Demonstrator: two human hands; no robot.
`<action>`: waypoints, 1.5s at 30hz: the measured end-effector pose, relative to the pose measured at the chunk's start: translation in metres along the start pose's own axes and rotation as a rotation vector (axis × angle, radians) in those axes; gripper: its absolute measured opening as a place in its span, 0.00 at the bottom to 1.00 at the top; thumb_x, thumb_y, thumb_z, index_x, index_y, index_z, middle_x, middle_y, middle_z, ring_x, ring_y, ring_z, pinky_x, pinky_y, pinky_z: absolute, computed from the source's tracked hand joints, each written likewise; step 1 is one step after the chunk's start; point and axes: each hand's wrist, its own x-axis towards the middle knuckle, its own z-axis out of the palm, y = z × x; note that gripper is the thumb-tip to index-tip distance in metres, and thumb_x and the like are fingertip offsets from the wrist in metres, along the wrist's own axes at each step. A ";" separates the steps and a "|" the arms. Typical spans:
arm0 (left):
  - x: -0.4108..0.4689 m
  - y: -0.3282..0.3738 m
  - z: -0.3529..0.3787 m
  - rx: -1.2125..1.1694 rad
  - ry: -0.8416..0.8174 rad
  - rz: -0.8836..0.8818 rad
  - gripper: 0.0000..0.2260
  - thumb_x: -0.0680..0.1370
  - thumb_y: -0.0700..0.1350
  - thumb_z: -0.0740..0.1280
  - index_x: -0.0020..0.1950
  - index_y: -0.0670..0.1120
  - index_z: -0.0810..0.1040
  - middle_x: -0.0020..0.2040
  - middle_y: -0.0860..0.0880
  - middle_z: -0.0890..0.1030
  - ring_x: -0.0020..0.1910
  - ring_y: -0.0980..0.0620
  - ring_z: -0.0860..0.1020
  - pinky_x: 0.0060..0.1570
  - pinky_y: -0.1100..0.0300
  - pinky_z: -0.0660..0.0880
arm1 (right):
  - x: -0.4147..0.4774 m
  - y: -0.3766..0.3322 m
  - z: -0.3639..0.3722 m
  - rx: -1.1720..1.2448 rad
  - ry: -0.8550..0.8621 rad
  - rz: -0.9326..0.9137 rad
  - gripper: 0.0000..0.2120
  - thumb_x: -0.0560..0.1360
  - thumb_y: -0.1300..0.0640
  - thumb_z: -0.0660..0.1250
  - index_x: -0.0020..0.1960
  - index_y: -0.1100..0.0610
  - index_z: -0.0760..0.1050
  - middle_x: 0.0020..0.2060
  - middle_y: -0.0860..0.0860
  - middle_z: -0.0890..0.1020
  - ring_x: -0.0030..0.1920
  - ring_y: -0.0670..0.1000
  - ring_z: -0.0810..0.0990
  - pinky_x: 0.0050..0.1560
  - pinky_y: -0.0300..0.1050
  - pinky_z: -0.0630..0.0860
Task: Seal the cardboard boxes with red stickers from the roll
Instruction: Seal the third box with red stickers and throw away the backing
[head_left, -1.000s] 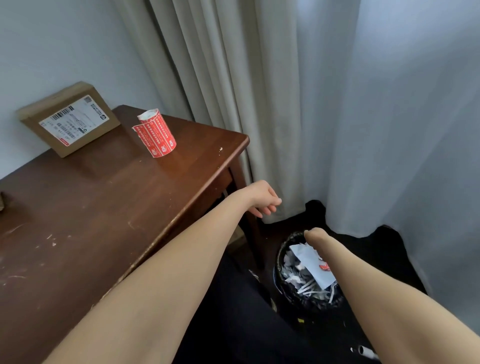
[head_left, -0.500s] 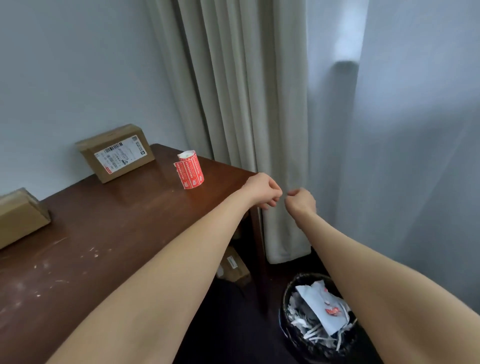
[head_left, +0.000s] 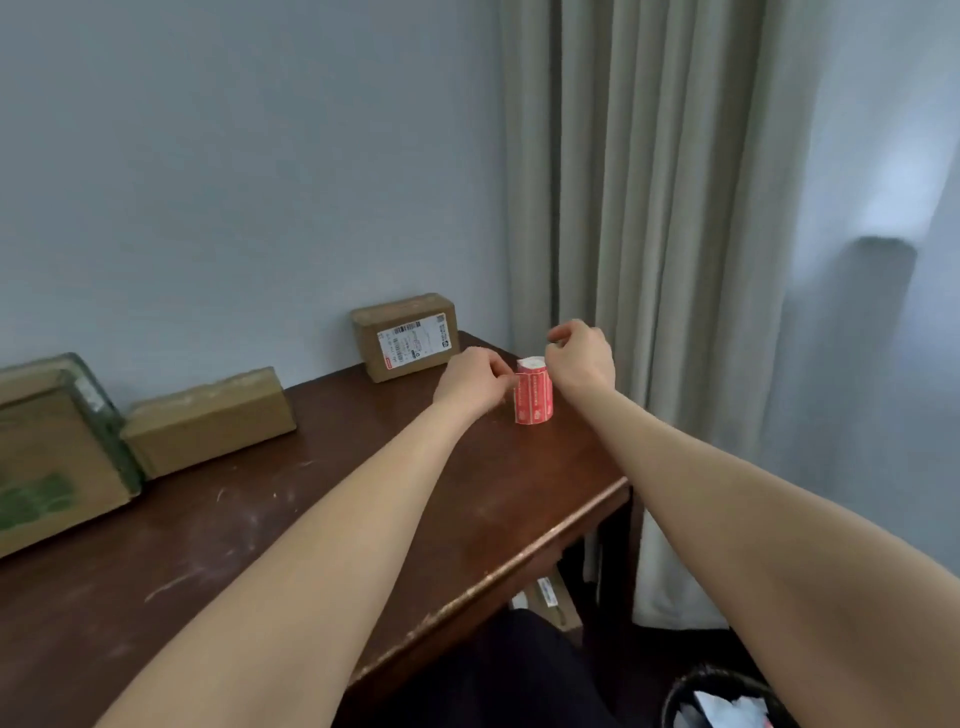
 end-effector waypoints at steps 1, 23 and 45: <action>0.000 -0.007 -0.006 -0.001 0.009 -0.012 0.06 0.77 0.46 0.67 0.40 0.50 0.79 0.33 0.53 0.80 0.32 0.55 0.78 0.46 0.55 0.79 | -0.002 -0.007 0.004 0.002 -0.003 -0.007 0.14 0.76 0.60 0.57 0.57 0.53 0.77 0.61 0.54 0.74 0.61 0.57 0.74 0.57 0.48 0.73; 0.025 -0.278 -0.204 0.364 0.312 -0.774 0.26 0.80 0.59 0.54 0.67 0.40 0.69 0.65 0.37 0.72 0.63 0.37 0.71 0.58 0.47 0.71 | -0.035 -0.146 0.262 0.145 -0.798 -0.121 0.31 0.77 0.51 0.64 0.75 0.61 0.59 0.73 0.56 0.66 0.72 0.55 0.65 0.66 0.46 0.65; 0.068 -0.193 -0.126 0.280 0.037 -0.665 0.28 0.76 0.56 0.67 0.68 0.38 0.68 0.67 0.38 0.70 0.68 0.42 0.66 0.60 0.54 0.69 | 0.021 -0.079 0.180 -0.178 -0.574 -0.053 0.13 0.76 0.49 0.62 0.51 0.59 0.72 0.49 0.55 0.77 0.48 0.57 0.77 0.42 0.45 0.72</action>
